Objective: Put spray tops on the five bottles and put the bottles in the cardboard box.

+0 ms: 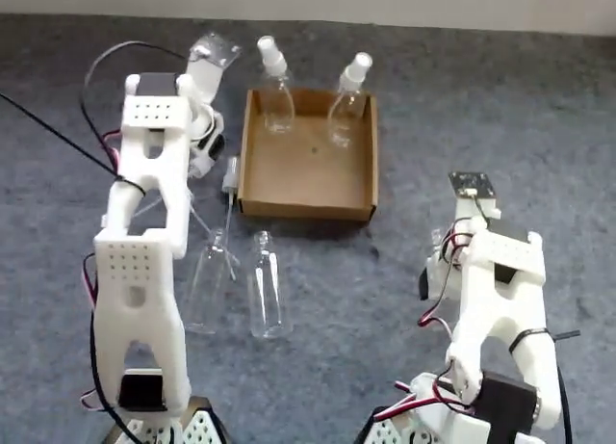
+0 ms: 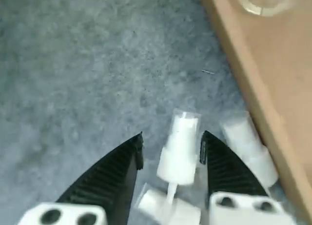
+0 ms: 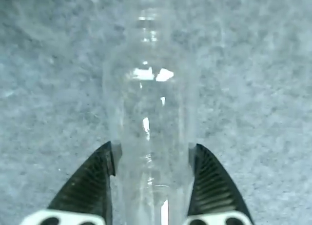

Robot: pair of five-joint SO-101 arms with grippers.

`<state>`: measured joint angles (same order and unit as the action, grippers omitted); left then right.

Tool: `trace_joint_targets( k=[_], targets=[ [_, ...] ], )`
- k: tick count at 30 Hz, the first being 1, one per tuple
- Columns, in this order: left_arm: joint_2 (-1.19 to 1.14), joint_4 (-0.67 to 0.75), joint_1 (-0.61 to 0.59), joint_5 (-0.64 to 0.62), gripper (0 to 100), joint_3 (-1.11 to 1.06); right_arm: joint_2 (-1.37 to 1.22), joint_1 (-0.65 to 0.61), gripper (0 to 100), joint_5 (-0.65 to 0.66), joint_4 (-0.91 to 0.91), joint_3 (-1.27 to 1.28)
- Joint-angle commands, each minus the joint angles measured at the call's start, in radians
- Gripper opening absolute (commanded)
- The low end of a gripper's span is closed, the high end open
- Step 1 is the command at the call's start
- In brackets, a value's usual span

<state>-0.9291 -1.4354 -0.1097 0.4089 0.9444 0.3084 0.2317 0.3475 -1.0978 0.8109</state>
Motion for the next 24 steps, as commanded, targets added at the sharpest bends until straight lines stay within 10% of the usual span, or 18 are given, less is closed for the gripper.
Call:
trace_joint_targets(
  k=[1,16,24],
  targets=[
    [-0.082,-0.012,0.015,0.009,17,0.14,0.004,0.01,0.5,0.012,0.016,-0.01],
    [-0.176,-0.338,-0.056,0.002,0,0.621,0.004,0.01,1.0,0.08,0.012,-0.008],
    [0.185,-0.342,-0.177,-0.124,0,0.2,0.012,0.01,1.2,0.081,0.01,-0.016]
  ],
)
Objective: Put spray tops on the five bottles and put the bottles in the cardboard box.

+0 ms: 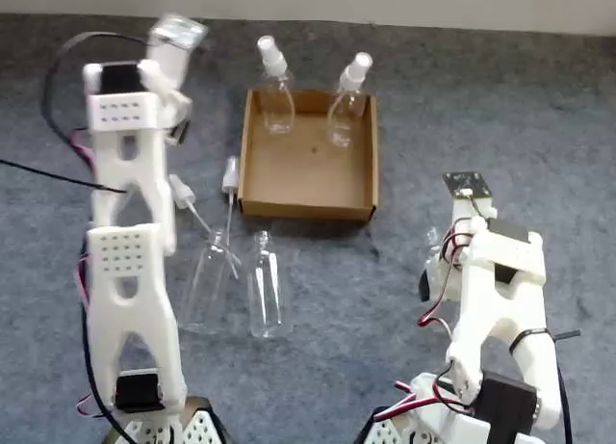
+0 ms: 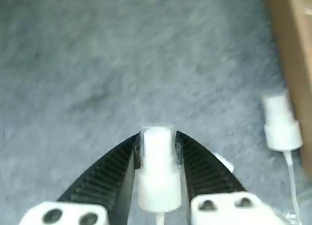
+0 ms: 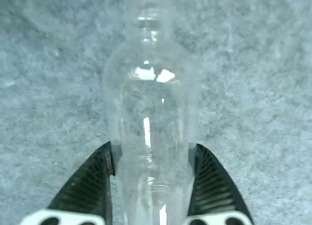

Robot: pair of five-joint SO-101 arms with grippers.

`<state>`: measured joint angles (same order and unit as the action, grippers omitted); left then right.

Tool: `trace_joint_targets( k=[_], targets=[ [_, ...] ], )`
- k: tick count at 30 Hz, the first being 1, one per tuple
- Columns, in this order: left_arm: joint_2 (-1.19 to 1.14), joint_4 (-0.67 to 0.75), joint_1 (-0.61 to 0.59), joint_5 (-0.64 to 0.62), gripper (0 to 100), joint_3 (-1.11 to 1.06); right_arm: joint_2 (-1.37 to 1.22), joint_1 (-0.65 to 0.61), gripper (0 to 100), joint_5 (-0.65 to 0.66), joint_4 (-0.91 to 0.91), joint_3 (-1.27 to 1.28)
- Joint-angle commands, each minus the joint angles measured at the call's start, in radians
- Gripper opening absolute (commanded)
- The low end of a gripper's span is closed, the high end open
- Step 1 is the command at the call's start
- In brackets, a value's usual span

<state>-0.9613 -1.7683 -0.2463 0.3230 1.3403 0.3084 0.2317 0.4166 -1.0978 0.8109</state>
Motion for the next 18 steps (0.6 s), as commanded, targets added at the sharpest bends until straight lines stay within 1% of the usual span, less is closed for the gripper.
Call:
trace_joint_targets(
  k=[1,6,7,9,13,15,18],
  targets=[
    [0.295,-0.009,-0.05,-0.041,0,-0.302,0.012,0.01,2.1,0.011,0.01,-0.016],
    [0.702,-0.003,-0.048,-0.037,0,-0.839,0.012,0.01,15.8,0.008,0.008,-0.016],
    [0.779,0.02,-0.045,-0.037,0,-0.932,0.012,0.01,17.8,0.008,0.008,-0.018],
    [0.928,0.124,-0.038,-0.037,0,-1.147,0.01,0.01,20.0,-0.008,-0.015,-0.022],
    [1.162,0.339,-0.002,-0.037,0,-1.552,0.002,-0.027,21.4,-0.064,-0.116,-0.13],
    [1.237,0.41,0.03,-0.038,0,-1.719,0.002,-0.039,21.4,-0.069,-0.16,-0.185],
    [1.33,0.491,0.07,-0.044,0,-1.903,0.002,-0.044,23.0,-0.08,-0.213,-0.269]
  ],
)
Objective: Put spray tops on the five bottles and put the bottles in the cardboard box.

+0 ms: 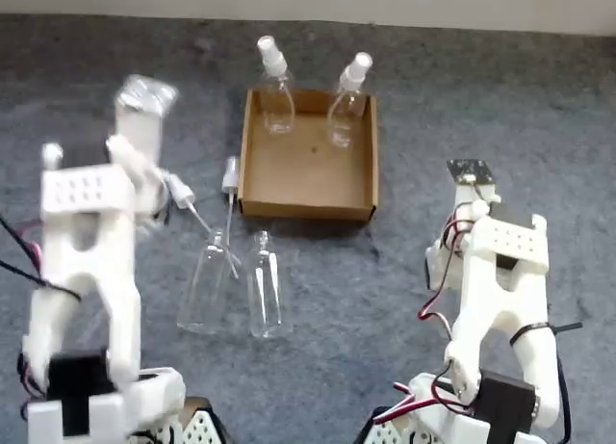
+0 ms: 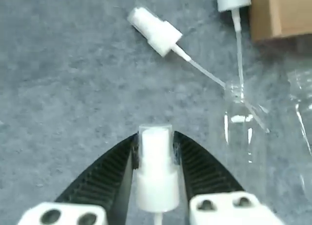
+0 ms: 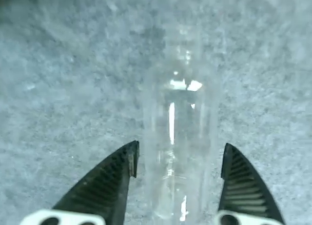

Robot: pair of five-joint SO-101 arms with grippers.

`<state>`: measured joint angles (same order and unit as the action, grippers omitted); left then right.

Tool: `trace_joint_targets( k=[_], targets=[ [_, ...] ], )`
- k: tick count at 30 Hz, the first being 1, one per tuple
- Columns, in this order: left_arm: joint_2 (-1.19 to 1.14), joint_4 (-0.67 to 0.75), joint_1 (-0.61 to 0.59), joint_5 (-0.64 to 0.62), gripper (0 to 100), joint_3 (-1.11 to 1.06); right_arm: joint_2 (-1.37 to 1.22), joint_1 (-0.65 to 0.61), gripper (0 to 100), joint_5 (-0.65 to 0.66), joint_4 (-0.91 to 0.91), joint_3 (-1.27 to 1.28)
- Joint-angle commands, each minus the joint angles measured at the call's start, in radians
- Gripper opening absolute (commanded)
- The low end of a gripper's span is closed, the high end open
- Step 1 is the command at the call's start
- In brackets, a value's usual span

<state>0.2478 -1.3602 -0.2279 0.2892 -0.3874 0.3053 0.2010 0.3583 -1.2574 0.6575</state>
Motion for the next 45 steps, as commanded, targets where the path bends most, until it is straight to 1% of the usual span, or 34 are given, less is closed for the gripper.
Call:
trace_joint_targets(
  k=[1,4,5,9,13,18,22,24,27,32,37,39,42,45],
  targets=[
    [0.148,0.104,0.059,-0.012,0,-0.22,0.005,-0.015,25.2,-0.037,-0.065,-0.139],
    [0.222,0.157,0.076,-0.012,0,-0.323,-0.005,-0.021,32.6,-0.051,-0.068,-0.2],
    [0.242,0.167,0.079,-0.012,0,-0.349,-0.025,-0.041,34.1,-0.049,-0.07,-0.222],
    [0.298,0.184,0.077,-0.012,0,-0.401,-0.188,-0.127,34.3,-0.054,-0.077,-0.3],
    [0.314,0.178,0.074,-0.012,0,-0.407,-0.358,-0.142,33.9,-0.057,-0.07,-0.363],
    [0.314,0.183,0.074,-0.012,0,-0.407,-0.493,-0.091,22.8,-0.057,-0.068,-0.409],
    [0.314,0.183,0.076,-0.012,0,-0.406,-0.532,-0.074,16.3,-0.052,-0.053,-0.427],
    [0.314,0.183,0.076,-0.012,0,-0.406,-0.535,-0.074,10.0,-0.051,-0.045,-0.429],
    [0.317,0.183,0.076,-0.012,0,-0.403,-0.529,-0.084,0.2,-0.054,-0.058,-0.461],
    [0.321,0.183,0.077,-0.012,0,-0.386,-0.487,-0.133,0.5,-0.072,-0.177,-0.628],
    [0.321,0.176,0.074,-0.015,0,-0.295,-0.314,-0.232,0.5,-0.143,-0.234,-0.746],
    [0.323,0.175,0.073,-0.063,0,-0.249,-0.226,-0.295,0.5,-0.167,-0.232,-0.742],
    [0.323,0.175,0.073,-0.14,0,-0.182,-0.097,-0.395,0.5,-0.192,-0.223,-0.668],
    [0.325,0.146,0.074,-0.192,0,-0.097,0.044,-0.503,0.5,-0.196,-0.159,-0.561]
  ],
)
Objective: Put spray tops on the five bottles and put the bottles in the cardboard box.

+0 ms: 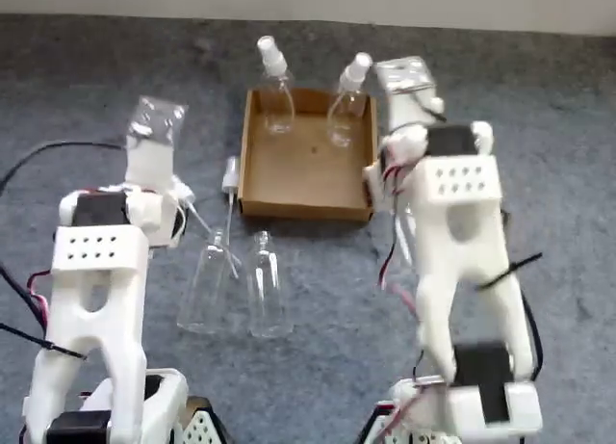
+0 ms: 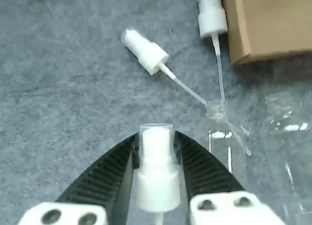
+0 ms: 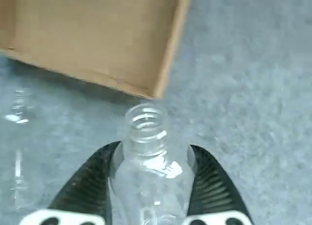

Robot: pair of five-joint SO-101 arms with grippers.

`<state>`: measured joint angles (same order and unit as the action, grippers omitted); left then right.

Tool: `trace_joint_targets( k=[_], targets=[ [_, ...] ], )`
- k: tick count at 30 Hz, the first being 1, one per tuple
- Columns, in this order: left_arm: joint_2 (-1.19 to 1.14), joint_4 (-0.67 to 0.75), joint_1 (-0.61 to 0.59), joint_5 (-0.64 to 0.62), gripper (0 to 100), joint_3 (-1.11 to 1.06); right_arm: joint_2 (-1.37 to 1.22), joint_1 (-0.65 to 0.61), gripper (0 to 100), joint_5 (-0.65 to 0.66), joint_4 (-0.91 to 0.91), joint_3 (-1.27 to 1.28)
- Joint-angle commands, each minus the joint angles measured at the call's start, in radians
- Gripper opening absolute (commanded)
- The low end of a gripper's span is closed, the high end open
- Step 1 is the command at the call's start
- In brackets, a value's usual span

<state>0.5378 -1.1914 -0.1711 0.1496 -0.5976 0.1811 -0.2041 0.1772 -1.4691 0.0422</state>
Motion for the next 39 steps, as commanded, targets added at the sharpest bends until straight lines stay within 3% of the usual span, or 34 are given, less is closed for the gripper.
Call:
trace_joint_targets(
  k=[1,8,14,18,27,32,39],
  targets=[
    [0.035,-0.04,0.018,-0.072,0,0.148,0.217,-0.131,0.5,-0.015,0.088,0.104],
    [0.203,-0.072,0.025,-0.216,0,0.343,0.503,-0.337,0.5,-0.015,0.358,0.476],
    [0.44,-0.054,0.087,-0.281,0,0.36,0.642,-0.458,0.5,-0.015,0.576,0.737],
    [0.544,0.035,0.124,-0.413,0,0.312,0.659,-0.55,0.5,-0.015,0.699,0.834],
    [0.771,0.351,0.124,-0.675,0,0.027,0.665,-0.665,0.5,-0.011,0.728,0.874],
    [0.862,0.519,0.122,-0.681,0,-0.199,0.665,-0.711,0.5,-0.015,0.728,0.874],
    [0.898,0.578,0.122,-0.677,0,-0.329,0.667,-0.714,0.5,-0.015,0.728,0.874]
  ],
)
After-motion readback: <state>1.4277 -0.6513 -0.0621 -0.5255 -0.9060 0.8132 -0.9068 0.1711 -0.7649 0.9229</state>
